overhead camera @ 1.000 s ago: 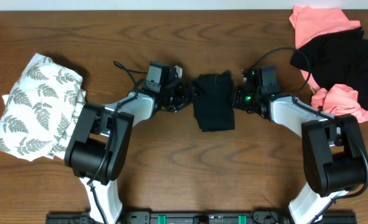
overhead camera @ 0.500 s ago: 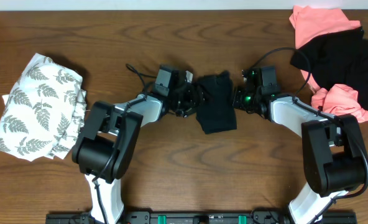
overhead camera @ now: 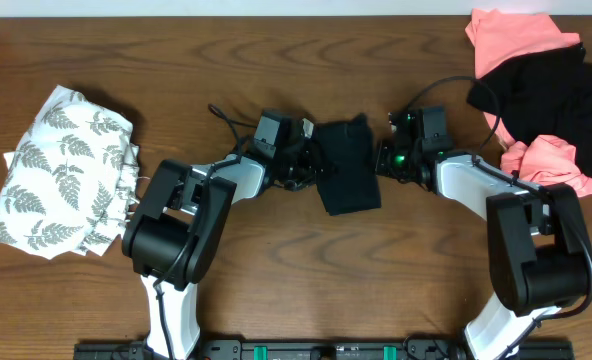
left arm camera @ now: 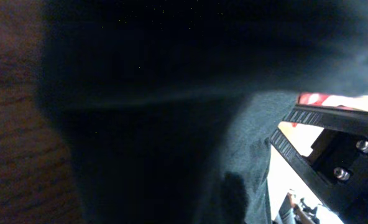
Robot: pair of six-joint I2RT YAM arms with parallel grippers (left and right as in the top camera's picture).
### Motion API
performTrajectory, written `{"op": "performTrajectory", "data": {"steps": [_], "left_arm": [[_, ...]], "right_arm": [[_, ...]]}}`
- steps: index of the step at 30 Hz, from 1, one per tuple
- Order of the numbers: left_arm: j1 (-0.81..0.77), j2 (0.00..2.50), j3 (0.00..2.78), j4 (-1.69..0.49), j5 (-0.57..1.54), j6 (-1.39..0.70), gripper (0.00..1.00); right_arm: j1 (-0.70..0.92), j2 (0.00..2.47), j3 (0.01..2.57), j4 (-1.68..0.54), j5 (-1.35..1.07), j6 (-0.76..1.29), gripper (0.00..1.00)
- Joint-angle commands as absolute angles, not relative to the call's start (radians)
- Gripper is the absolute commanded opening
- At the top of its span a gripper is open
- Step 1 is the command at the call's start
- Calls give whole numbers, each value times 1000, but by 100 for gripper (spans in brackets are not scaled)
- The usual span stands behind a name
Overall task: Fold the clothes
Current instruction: 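Carry the folded black garment left with the left gripper onto the fern-print garment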
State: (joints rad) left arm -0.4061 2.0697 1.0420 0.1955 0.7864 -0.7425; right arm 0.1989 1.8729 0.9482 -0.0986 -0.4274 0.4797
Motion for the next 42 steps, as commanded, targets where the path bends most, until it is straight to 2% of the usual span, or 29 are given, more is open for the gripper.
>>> {"op": "performTrajectory", "data": {"steps": [1, 9, 20, 24, 28, 34, 39, 42], "left_arm": [[-381, 2019, 1034, 205, 792, -686, 6], [-299, 1787, 1034, 187, 804, -689, 6], [-109, 1508, 1034, 176, 800, -719, 6], [52, 1432, 1034, 134, 791, -719, 6], [280, 1380, 1034, 33, 795, -719, 6], [613, 1373, 1034, -58, 929, -680, 6], [789, 1426, 1034, -79, 960, -604, 6], [832, 1486, 1034, -82, 957, -571, 6]], "right_arm": [[154, 1816, 948, -130, -464, 432, 4], [19, 1627, 948, -218, -464, 423, 4], [14, 1589, 948, -265, -460, 402, 4], [14, 1589, 948, -282, -460, 385, 4], [14, 1589, 948, -321, -460, 349, 4], [14, 1589, 948, -356, -449, 324, 3], [14, 1589, 948, -356, -448, 324, 3], [14, 1589, 948, -360, -448, 324, 3]]}}
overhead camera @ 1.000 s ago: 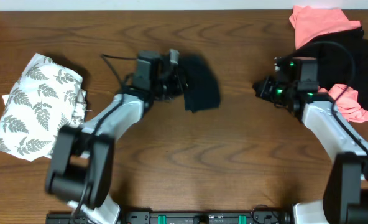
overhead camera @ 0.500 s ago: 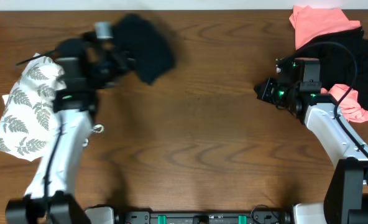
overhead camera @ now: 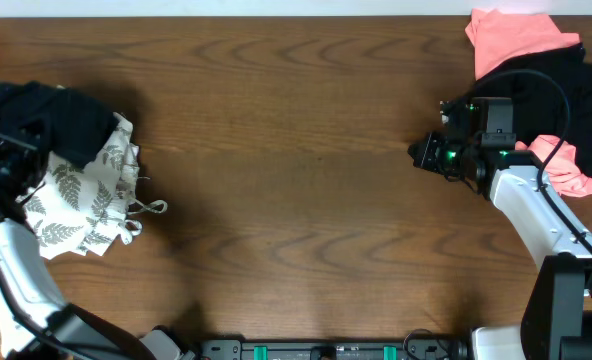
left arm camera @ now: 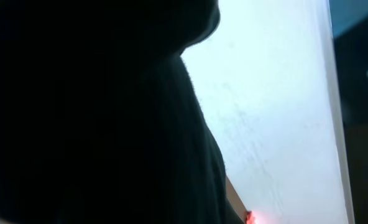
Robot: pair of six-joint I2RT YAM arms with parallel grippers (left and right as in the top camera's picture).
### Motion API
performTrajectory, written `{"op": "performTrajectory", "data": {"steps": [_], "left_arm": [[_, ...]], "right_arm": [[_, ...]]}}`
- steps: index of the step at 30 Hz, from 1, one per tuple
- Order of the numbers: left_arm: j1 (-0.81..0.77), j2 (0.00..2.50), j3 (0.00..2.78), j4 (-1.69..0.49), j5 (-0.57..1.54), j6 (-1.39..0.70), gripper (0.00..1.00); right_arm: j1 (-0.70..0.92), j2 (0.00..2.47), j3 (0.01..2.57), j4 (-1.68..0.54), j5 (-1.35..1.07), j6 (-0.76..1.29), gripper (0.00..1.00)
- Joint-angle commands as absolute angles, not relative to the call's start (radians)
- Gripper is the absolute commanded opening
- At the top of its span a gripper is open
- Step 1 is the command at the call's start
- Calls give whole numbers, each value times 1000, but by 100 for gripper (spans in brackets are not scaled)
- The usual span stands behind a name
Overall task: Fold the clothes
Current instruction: 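Carry the folded black garment left with the left gripper onto the fern-print garment, then release the black garment and lift the left gripper away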
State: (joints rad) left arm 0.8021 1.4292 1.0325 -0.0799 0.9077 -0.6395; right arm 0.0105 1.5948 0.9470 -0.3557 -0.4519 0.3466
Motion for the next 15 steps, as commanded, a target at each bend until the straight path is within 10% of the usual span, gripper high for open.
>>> {"op": "performTrajectory", "data": {"steps": [1, 11, 13, 15], "left_arm": [[839, 1510, 1034, -82, 957, -567, 6], [883, 1774, 1034, -76, 923, -505, 7], [885, 1809, 1034, -101, 907, -506, 17], [889, 1819, 1034, -137, 852, -505, 48]], "right_arm": [[14, 1589, 948, -360, -448, 324, 3], [14, 1589, 948, -397, -441, 316, 3], [14, 1589, 948, -397, -441, 316, 3], [14, 1589, 948, -397, -441, 316, 2]]}}
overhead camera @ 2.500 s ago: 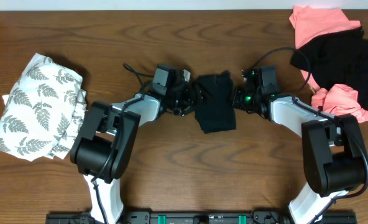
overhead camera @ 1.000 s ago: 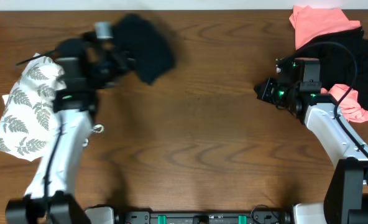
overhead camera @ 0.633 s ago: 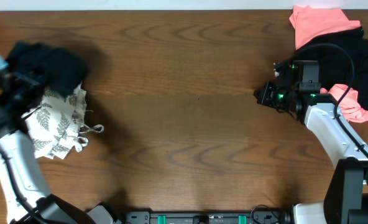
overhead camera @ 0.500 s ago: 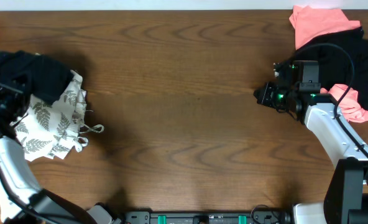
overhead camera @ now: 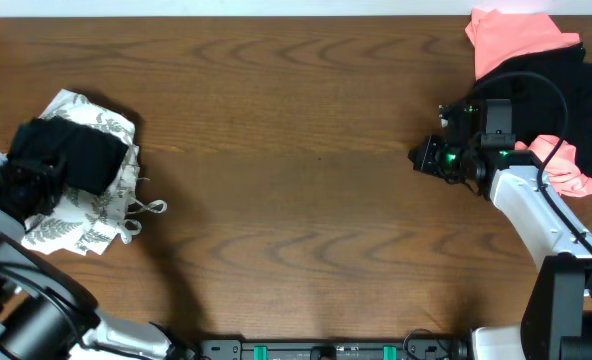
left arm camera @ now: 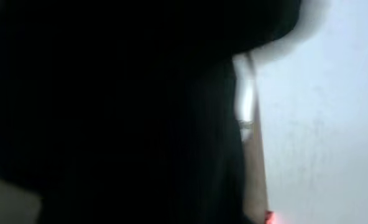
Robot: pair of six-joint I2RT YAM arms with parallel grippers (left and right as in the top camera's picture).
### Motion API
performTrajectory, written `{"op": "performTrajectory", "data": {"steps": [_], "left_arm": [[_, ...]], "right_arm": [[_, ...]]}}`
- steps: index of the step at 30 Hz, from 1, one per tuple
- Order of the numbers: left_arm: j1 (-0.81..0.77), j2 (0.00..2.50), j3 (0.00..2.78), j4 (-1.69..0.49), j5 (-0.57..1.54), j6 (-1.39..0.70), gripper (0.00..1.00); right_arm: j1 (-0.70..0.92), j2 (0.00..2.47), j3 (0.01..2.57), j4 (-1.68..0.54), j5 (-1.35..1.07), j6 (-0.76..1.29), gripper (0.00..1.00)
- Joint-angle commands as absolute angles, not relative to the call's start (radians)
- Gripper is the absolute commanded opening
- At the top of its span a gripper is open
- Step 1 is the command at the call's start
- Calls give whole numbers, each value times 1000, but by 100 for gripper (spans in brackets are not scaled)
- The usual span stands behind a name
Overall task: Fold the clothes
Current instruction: 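Release the black garment and lift the left gripper away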
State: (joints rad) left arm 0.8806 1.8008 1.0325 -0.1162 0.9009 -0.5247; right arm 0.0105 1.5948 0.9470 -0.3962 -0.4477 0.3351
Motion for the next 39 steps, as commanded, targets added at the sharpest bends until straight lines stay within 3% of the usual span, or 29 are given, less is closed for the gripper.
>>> {"op": "performTrajectory", "data": {"steps": [1, 6, 17, 23, 28, 31, 39], "left_arm": [[894, 1819, 1034, -155, 823, -505, 62], [941, 1797, 1034, -157, 885, -519, 97], [1055, 1459, 1034, -220, 916, -582, 98], [989, 1233, 1034, -226, 1001, -586, 98], [760, 1123, 1034, -234, 1092, -487, 98], [565, 1120, 1034, -309, 1052, -367, 100], [54, 1190, 1034, -556, 507, -149, 100]], "right_arm": [[14, 1589, 948, -398, -442, 316, 2], [14, 1589, 948, -402, -441, 316, 2], [14, 1589, 948, -402, -441, 298, 2], [13, 1589, 948, -402, -435, 289, 5], [4, 1566, 949, -410, -418, 272, 16], [-9, 1522, 978, -482, -452, 273, 29], [-77, 1455, 1273, -826, -198, 210, 62]]}}
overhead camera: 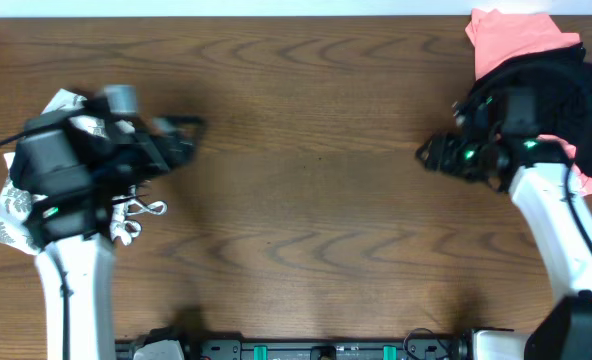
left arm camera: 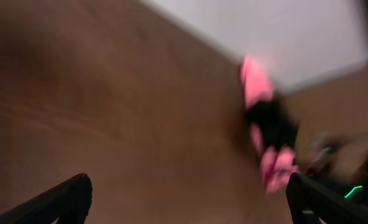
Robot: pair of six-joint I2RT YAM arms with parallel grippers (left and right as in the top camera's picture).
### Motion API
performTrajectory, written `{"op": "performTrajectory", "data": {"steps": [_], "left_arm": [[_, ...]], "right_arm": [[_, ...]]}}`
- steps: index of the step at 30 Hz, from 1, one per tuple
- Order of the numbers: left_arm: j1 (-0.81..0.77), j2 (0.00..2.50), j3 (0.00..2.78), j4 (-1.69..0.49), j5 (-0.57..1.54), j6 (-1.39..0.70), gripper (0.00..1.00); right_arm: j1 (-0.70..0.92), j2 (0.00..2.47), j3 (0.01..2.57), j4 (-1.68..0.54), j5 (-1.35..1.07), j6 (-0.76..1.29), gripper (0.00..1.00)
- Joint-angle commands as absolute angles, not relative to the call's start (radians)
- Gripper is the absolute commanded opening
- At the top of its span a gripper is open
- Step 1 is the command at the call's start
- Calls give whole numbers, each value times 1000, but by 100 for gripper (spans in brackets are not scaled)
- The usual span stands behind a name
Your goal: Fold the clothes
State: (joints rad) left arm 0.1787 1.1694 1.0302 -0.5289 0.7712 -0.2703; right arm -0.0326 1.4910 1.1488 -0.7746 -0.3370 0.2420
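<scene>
My left gripper (overhead camera: 184,133) is blurred and points right, just right of the fern-print folded cloth (overhead camera: 6,205) at the far left. In the left wrist view the left gripper (left arm camera: 190,208) is open, fingers (left arm camera: 66,198) wide apart over bare wood with nothing between them. The left arm covers the top of the fern-print stack, so the folded black garment cannot be made out. My right gripper (overhead camera: 431,153) hovers left of the pink and black clothes pile (overhead camera: 531,50); its jaws are too small to read.
The wooden table (overhead camera: 306,220) spans the whole view. The clothes pile (left arm camera: 265,127) shows blurred at the far end in the left wrist view. A loose drawstring (overhead camera: 146,208) sticks out from the fern-print stack.
The left gripper was at the far left with the black garment filling its view. Now it is open, further right, and sees only bare table. The right arm has shifted slightly.
Both grippers were at a folded black garment in the table's middle. Then the left gripper held it at the far left above the fern-print stack, with the right back by the pile. It then lay on that stack, and now the left gripper is empty.
</scene>
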Motion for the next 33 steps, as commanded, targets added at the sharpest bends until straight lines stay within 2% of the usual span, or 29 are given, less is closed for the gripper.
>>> {"op": "performTrajectory", "data": {"steps": [1, 3, 6, 9, 11, 14, 25, 33], "left_arm": [[11, 1198, 1034, -563, 460, -149, 100], [-98, 1221, 1034, -579, 348, -141, 100], [-222, 1261, 1034, -590, 217, -131, 100], [-305, 1304, 1034, -591, 118, -131, 100], [-340, 1333, 1034, -590, 95, -131, 100], [-360, 1365, 1034, -591, 88, -131, 98], [-360, 1387, 1034, -590, 88, -131, 98], [-360, 1387, 1034, -591, 89, -131, 98]], "right_arm": [[-91, 1455, 1305, -849, -186, 211, 65], [-142, 1455, 1376, -878, -176, 215, 70], [-227, 1455, 1422, -876, -193, 271, 70], [-277, 1458, 1422, -873, -254, 266, 70], [-284, 1458, 1419, -880, -298, 223, 74], [-280, 1458, 1419, -895, -300, 208, 99], [-280, 1458, 1419, -928, -329, 218, 99], [-280, 1458, 1419, -981, -453, 331, 99]]}}
